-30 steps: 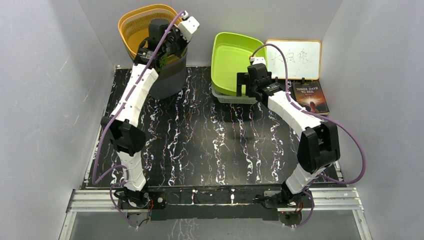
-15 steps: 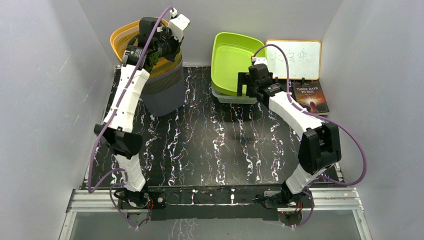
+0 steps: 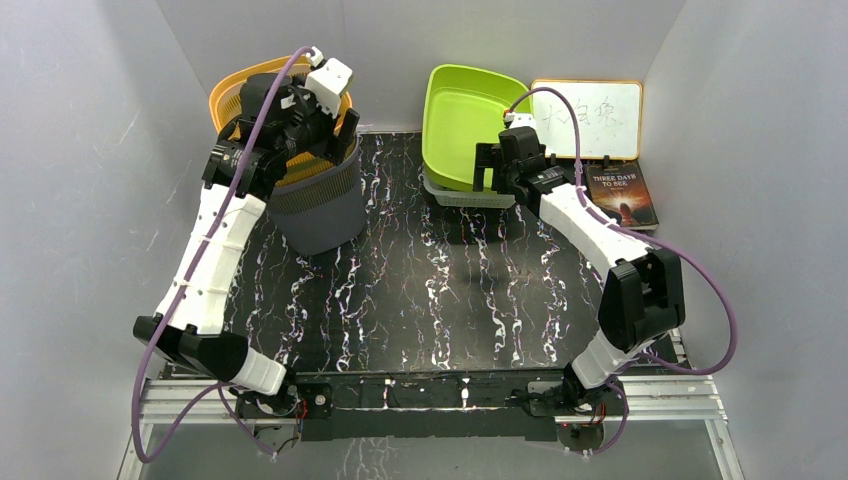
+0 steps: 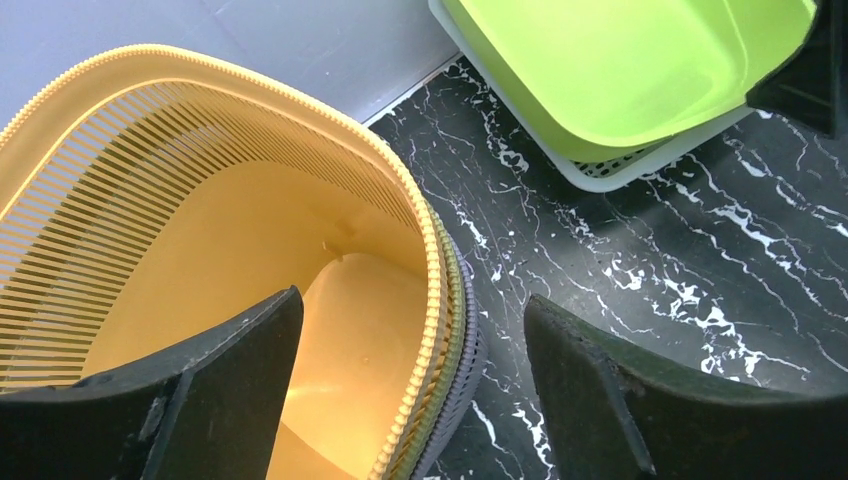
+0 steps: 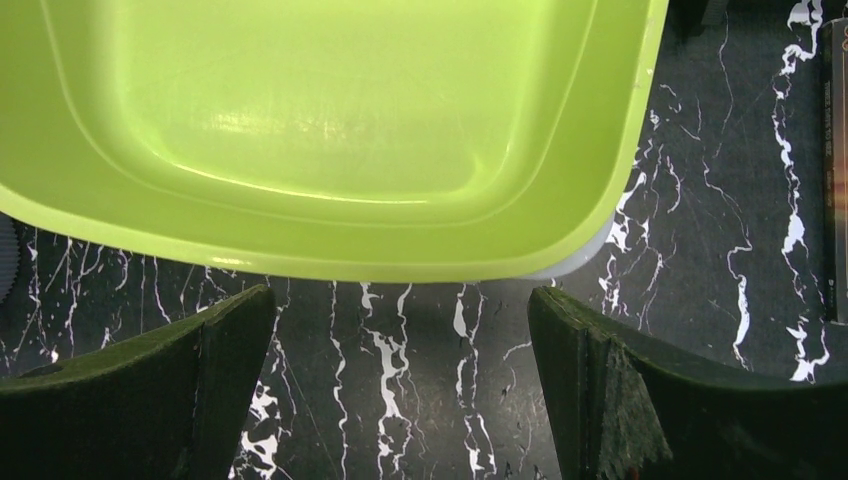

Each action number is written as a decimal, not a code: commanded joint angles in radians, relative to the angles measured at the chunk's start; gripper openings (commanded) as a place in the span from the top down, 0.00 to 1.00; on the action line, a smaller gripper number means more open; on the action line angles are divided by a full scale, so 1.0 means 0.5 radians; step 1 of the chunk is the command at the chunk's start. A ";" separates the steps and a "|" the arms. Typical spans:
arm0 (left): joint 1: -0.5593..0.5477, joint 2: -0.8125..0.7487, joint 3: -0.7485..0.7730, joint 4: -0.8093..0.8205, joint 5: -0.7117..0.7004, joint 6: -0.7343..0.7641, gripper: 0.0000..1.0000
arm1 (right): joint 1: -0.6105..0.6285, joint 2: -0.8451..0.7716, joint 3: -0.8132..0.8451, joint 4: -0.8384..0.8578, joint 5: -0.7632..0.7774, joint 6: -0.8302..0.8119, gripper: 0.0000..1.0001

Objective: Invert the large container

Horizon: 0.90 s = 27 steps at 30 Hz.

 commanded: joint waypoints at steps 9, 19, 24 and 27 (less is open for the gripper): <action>0.000 -0.097 -0.120 -0.089 -0.191 0.052 0.36 | -0.012 -0.183 -0.096 0.068 0.013 0.018 0.02; 0.000 -0.082 -0.144 -0.131 -0.342 0.051 1.00 | -0.010 -0.246 -0.172 0.073 -0.008 0.029 0.02; 0.000 -0.052 0.042 -0.114 -0.441 0.008 1.00 | -0.011 -0.267 -0.188 0.068 -0.014 0.032 0.02; 0.000 -0.060 0.154 -0.030 -0.493 -0.002 1.00 | -0.010 -0.271 -0.194 0.063 -0.015 0.032 0.02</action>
